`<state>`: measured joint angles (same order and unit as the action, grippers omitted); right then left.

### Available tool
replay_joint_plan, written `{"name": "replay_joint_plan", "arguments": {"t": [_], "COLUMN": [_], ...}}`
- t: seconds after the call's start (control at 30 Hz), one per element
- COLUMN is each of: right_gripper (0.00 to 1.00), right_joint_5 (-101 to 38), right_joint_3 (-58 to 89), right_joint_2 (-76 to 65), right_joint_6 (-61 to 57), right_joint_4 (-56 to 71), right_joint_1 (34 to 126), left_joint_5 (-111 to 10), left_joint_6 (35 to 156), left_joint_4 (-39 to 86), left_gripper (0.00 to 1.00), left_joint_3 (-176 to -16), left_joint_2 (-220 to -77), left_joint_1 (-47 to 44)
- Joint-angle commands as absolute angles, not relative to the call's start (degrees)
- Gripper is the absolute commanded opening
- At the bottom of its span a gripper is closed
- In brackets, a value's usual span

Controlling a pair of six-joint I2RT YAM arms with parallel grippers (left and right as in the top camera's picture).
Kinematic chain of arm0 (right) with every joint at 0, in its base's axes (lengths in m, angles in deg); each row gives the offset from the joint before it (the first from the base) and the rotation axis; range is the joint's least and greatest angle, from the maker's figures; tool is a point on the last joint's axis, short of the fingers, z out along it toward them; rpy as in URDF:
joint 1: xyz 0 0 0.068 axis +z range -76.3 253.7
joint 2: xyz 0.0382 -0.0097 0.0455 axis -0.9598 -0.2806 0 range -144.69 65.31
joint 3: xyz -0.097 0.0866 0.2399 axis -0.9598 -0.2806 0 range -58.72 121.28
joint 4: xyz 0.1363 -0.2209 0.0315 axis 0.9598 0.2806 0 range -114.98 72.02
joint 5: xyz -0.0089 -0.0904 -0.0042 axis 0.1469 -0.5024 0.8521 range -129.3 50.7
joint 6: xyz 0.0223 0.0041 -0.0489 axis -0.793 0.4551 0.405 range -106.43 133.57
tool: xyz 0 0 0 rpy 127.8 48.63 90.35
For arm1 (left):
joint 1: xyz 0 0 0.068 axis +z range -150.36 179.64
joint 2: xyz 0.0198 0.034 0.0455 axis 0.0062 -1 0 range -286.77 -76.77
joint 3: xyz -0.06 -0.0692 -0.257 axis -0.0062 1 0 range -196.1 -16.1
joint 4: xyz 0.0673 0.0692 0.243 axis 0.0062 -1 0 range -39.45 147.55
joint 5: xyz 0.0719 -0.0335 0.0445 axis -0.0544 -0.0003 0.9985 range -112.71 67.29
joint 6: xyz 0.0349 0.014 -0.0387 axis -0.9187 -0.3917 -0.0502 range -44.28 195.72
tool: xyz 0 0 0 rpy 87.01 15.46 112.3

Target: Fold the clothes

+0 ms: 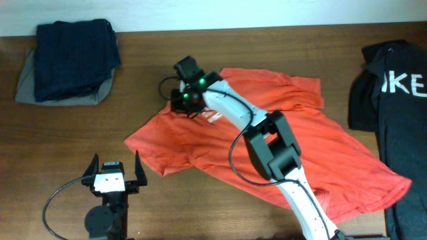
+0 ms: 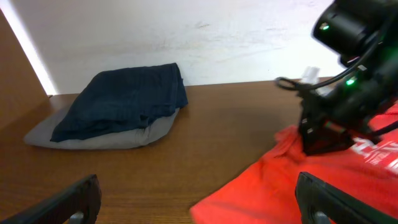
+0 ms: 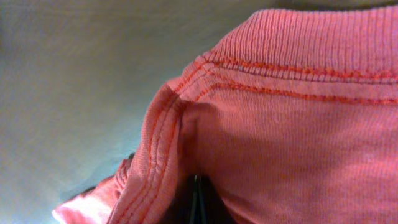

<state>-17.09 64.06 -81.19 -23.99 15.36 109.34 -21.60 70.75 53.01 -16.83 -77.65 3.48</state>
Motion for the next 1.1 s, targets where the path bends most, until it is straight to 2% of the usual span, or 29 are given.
{"name": "replay_joint_plan", "arguments": {"t": [0.0, 0.4, 0.77, 0.97, 1.07], "right_gripper": [0.04, 0.05, 0.05, 0.05, 0.17], "right_joint_5": [-10.99, 1.3, 3.72, -11.16, -25.54], "right_joint_3": [64.35, 64.45, 69.88, 81.2, 90.73], "right_joint_2": [-82.63, -82.63, -82.61, -82.59, -82.55], "right_joint_6": [-24.36, -21.33, -17.11, -11.82, -11.49], "right_joint_4": [13.7, 9.7, 11.97, 26.22, 39.27], "right_joint_1": [112.51, 115.81, 117.12, 114.96, 111.7], "left_joint_5": [-21.41, -21.41, -21.41, -21.41, -21.41], "left_joint_6": [70.01, 70.01, 70.01, 70.01, 70.01], "left_joint_4": [52.88, 52.88, 52.88, 52.88, 52.88], "left_gripper": [0.99, 0.99, 0.99, 0.99, 0.99], "left_joint_3": [-16.62, -16.62, -16.62, -16.62, -16.62], "left_joint_2": [-77.17, -77.17, -77.17, -77.17, -77.17], "left_joint_1": [3.83, 3.83, 3.83, 3.83, 3.83]}}
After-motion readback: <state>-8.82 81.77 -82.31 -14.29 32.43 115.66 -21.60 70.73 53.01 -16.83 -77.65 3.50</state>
